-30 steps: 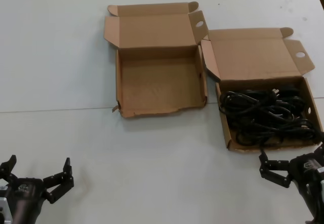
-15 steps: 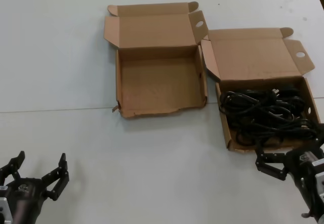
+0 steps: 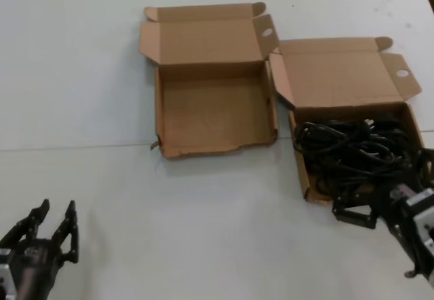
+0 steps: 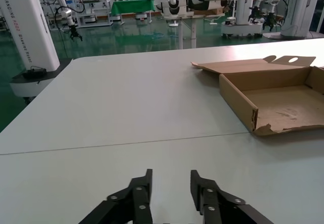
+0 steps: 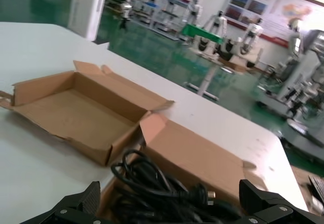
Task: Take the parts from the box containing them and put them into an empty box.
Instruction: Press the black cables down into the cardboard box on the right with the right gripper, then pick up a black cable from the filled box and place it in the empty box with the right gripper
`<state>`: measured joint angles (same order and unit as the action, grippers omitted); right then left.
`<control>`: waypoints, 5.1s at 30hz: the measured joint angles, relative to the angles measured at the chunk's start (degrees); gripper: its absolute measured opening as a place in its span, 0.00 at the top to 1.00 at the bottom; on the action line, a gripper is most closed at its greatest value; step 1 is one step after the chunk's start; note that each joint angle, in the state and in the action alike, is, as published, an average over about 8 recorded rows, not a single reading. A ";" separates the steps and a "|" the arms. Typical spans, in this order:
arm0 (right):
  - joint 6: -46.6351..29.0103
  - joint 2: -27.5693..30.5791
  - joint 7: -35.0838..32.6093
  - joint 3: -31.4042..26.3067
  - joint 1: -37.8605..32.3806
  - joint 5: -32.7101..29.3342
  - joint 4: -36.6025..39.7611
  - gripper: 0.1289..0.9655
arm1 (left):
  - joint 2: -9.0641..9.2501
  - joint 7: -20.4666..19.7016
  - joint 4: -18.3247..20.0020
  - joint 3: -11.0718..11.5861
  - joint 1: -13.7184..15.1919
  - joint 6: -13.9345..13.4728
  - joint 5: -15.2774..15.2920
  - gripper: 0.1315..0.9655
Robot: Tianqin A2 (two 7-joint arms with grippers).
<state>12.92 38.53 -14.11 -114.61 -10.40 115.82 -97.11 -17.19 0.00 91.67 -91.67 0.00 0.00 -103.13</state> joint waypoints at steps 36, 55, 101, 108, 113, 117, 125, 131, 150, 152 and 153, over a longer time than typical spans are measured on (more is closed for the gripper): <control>-10.17 30.08 0.00 -43.12 -36.81 2.78 -4.97 0.00 | 0.00 0.00 0.00 -0.01 0.00 0.00 0.01 0.97; -45.94 18.15 0.00 -17.52 -31.20 -39.27 1.65 0.00 | 0.00 0.00 0.00 0.00 0.00 0.00 0.00 0.97; -75.48 -16.71 0.00 25.36 -29.23 -69.06 15.85 0.17 | 0.00 -0.01 0.00 -0.01 0.00 0.00 0.01 0.97; -72.90 -16.11 0.00 22.82 -32.34 -67.22 20.96 0.33 | 0.00 -0.01 0.00 -0.01 0.00 0.00 0.01 0.97; -70.90 -15.67 0.00 20.93 -34.80 -65.85 24.79 0.46 | 0.00 -0.01 0.00 -0.01 0.00 0.00 0.01 0.97; -69.08 -15.42 0.00 19.26 -36.94 -64.68 28.41 0.59 | 0.00 -0.01 0.00 -0.01 0.00 0.00 0.01 0.97; -65.48 -15.17 0.00 15.82 -40.39 -61.83 35.25 0.77 | 0.00 -0.01 0.00 0.00 0.00 0.00 0.01 0.97; -63.54 -14.40 0.00 13.41 -41.74 -59.23 38.10 0.86 | 0.00 -0.01 0.00 -0.01 0.00 0.00 0.01 0.97; -66.54 -11.17 0.00 10.61 -44.85 -55.86 27.99 0.95 | 0.00 -0.01 0.00 -0.01 0.00 0.00 0.01 0.97; -66.53 -12.07 0.00 10.45 -46.18 -55.29 28.16 0.95 | 0.00 -0.02 0.00 -0.01 0.00 0.00 0.01 0.97; -66.39 -12.69 0.00 10.32 -46.93 -54.95 28.57 0.95 | 0.00 -0.02 0.00 -0.01 0.00 0.00 0.01 0.97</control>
<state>-53.47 25.84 -14.11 -104.28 -57.33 60.88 -68.54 -17.19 -0.02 91.67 -91.68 0.00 0.00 -103.12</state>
